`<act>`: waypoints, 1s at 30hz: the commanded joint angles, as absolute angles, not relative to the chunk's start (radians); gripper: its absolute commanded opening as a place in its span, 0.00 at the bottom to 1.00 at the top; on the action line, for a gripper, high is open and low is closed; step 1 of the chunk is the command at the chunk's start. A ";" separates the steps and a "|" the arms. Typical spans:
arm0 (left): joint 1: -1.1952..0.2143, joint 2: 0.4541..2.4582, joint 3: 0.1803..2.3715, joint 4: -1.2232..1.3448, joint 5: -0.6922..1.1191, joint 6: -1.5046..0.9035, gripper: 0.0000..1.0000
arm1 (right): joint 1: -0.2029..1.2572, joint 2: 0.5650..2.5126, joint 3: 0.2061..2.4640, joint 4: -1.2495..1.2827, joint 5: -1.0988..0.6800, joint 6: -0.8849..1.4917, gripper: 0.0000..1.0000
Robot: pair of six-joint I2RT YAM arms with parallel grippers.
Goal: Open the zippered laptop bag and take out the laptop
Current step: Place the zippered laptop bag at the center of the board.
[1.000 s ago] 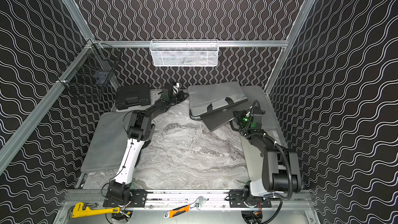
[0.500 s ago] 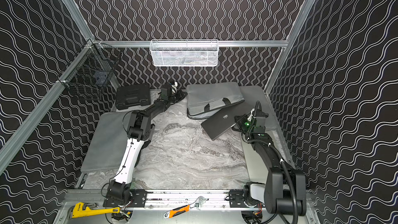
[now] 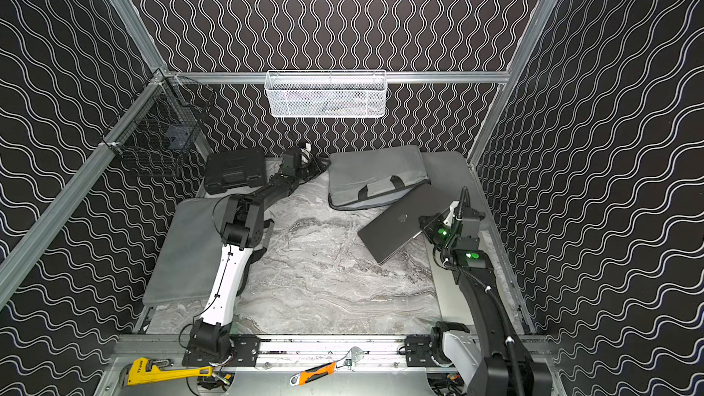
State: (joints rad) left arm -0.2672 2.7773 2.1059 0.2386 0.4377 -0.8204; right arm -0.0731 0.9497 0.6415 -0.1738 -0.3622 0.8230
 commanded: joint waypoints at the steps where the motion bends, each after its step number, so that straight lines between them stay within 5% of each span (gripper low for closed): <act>1: -0.268 2.721 2.046 0.307 0.437 -0.807 0.46 | -0.072 0.910 0.623 -0.094 -0.379 0.842 0.00; 15: -0.267 2.482 1.767 0.386 0.494 -0.762 0.50 | -0.074 0.872 0.747 -0.414 -0.441 0.644 0.00; 30: -0.277 2.128 1.318 0.500 0.812 -0.695 0.63 | -0.075 0.951 0.883 -0.439 -0.632 0.433 0.00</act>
